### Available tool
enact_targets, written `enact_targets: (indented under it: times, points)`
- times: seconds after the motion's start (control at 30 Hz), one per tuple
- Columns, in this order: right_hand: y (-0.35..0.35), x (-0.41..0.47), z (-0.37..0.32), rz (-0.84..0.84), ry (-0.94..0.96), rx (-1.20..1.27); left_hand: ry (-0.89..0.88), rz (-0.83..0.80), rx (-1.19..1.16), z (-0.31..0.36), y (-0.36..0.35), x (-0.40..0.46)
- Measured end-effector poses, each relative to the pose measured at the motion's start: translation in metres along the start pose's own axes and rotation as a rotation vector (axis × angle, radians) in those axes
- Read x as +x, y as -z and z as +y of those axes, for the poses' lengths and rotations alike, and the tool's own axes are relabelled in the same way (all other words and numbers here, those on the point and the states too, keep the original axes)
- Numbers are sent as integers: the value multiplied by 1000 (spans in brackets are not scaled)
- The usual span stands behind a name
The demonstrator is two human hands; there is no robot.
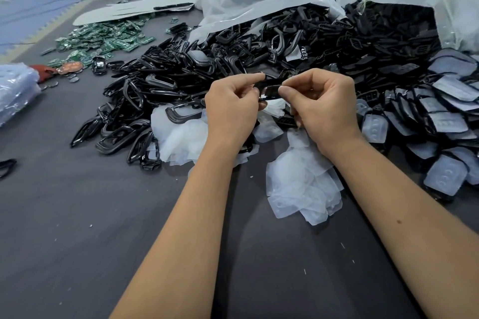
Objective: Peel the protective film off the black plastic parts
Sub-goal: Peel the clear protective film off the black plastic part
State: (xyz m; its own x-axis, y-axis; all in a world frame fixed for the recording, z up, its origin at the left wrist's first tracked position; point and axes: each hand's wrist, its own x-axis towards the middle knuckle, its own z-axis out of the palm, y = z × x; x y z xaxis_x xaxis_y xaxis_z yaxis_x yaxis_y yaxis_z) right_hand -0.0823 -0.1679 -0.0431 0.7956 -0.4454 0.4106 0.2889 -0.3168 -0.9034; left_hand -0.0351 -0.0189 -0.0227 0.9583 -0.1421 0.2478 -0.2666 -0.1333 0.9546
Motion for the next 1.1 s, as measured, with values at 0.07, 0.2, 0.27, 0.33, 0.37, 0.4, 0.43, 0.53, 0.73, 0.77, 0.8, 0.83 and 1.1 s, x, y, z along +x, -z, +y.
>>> enact_targets:
  times: [0.07, 0.2, 0.27, 0.33, 0.37, 0.4, 0.43, 0.53, 0.73, 0.77, 0.8, 0.83, 1.1]
  points:
    - [-1, -1, 0, 0, 23, -26, -25, -14, 27, -1, 0, 0]
    - [-1, -2, -2, 17, 54, -106, -50, -39, 33, -2, 1, 0]
    - [-1, -2, -4, 14, 57, -147, -67, -44, 47, -2, 1, -1]
    - [0, -2, -5, -5, 36, -169, -81, -55, 74, -3, 1, -1]
    - [0, -2, -5, -19, 16, -168, -79, -60, 82, -4, 2, -1]
    - [0, -1, -5, -27, -5, -161, -71, -64, 79, -4, 2, -1]
    - [1, 0, -4, -23, -24, -157, -61, -70, 66, -3, 2, -1]
    - [5, 3, -4, 4, -70, -192, -22, -91, -45, -1, 4, -1]
    - [15, 9, -7, -228, -300, 276, 29, -165, -264, 5, 3, -3]
    - [16, 9, -8, -237, -319, 303, 38, -164, -274, 6, 2, -4]
    - [16, 9, -9, -241, -325, 310, 46, -157, -282, 7, 1, -5]
    - [16, 8, -9, -238, -318, 303, 49, -150, -285, 8, 0, -5]
    - [14, 6, -23, -167, -124, 38, -19, -127, -177, 7, 2, -3]
